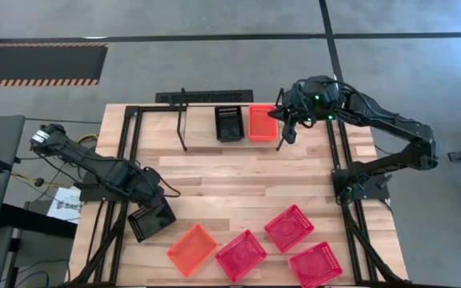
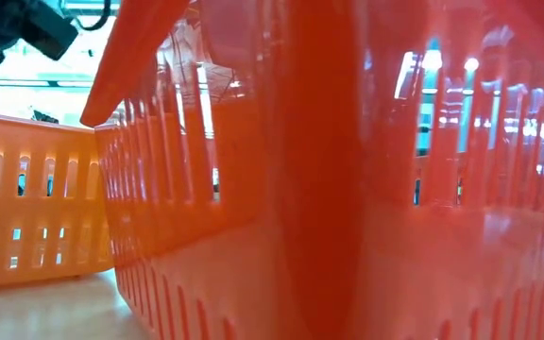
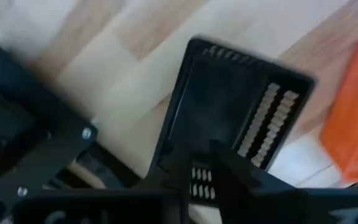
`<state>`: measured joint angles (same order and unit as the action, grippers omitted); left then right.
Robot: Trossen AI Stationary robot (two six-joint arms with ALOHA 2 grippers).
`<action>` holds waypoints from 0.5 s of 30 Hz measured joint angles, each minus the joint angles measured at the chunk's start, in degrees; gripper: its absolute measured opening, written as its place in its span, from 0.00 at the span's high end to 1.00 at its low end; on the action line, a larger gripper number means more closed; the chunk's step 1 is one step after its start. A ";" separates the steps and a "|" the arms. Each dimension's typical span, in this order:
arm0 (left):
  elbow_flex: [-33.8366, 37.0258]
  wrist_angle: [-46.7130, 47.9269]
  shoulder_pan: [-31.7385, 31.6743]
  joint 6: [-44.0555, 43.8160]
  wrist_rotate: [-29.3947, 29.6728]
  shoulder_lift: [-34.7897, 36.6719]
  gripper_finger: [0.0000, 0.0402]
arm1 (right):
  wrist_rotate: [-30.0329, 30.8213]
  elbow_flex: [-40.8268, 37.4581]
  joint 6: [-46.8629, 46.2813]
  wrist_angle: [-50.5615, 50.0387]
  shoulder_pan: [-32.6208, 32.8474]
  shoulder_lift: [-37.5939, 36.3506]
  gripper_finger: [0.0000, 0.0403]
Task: Stack baskets on shelf by color
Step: Stack the black bin on top of the black bin on the shelf
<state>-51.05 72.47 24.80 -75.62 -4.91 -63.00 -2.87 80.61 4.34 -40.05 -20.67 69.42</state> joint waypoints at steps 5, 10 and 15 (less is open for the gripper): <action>3.06 -0.53 0.00 -0.04 -1.51 0.00 0.73 | -0.02 0.01 0.02 0.00 0.42 -0.10 0.99; 5.77 -3.76 -0.02 -0.52 -1.58 0.00 0.57 | -0.02 0.01 0.07 -0.02 0.39 -0.12 0.99; 8.54 -7.17 -0.02 -1.05 -2.29 0.00 0.48 | -0.04 -0.01 0.17 0.00 0.39 -0.13 0.99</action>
<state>-42.51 65.30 24.77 -76.66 -7.21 -63.00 -2.92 80.60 4.51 -40.06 -20.27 69.30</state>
